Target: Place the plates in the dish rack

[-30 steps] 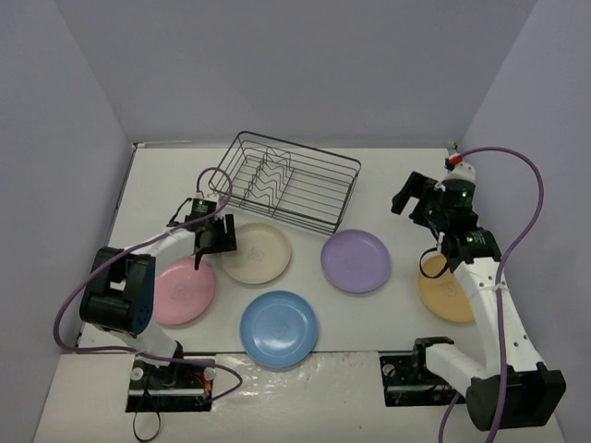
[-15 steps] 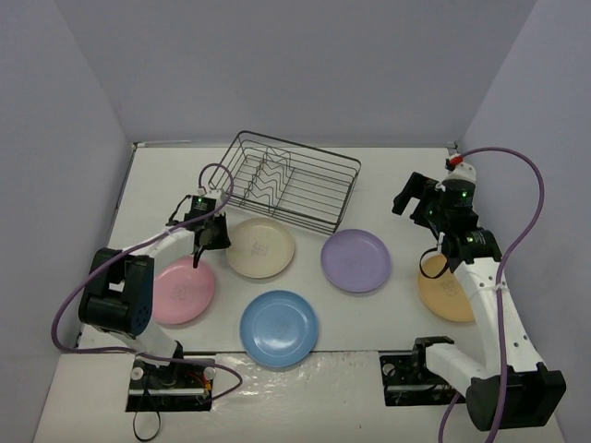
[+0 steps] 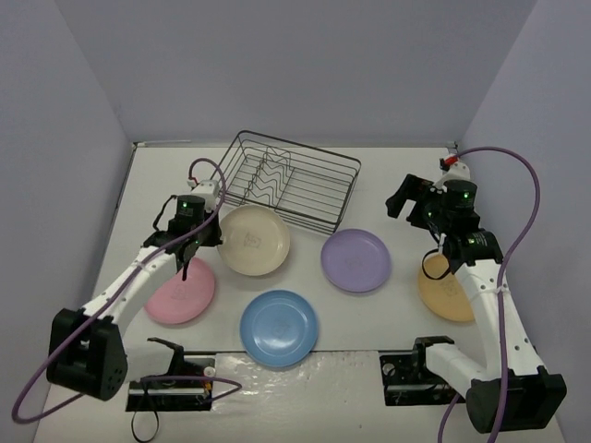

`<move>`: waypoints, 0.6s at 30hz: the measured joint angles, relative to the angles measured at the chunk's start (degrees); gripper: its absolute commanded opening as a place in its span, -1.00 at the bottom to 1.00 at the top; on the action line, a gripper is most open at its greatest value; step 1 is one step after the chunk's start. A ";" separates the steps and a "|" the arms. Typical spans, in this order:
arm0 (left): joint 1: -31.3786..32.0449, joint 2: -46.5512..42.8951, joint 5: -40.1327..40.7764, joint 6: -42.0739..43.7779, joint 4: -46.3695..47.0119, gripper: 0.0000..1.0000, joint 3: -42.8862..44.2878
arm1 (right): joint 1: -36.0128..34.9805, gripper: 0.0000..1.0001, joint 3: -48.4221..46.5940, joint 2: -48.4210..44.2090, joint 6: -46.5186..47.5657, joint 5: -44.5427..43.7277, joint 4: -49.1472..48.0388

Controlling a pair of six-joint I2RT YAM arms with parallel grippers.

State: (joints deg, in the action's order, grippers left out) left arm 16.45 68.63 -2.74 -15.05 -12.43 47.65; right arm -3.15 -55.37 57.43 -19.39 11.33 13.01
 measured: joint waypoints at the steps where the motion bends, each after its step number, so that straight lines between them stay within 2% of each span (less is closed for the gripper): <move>1: 0.88 -1.08 1.40 0.37 -1.02 -1.00 0.26 | -0.34 1.00 0.11 0.00 0.25 1.25 -0.57; 4: 3.03 -3.86 4.67 1.61 -4.05 -1.00 1.14 | -3.20 1.00 0.40 0.15 1.21 4.74 -2.83; 10: 4.41 -8.36 5.13 1.22 -6.54 -1.00 4.85 | -17.14 0.99 0.35 3.26 1.71 8.54 -10.62; 18: 6.19 -9.82 3.24 -7.66 -2.25 -1.00 5.82 | -33.07 0.83 -6.48 19.59 2.50 7.96 -16.39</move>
State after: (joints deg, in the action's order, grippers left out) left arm 22.64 58.82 0.49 -22.71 -14.68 53.47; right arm -36.22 -61.85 77.02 -16.89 19.28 -3.38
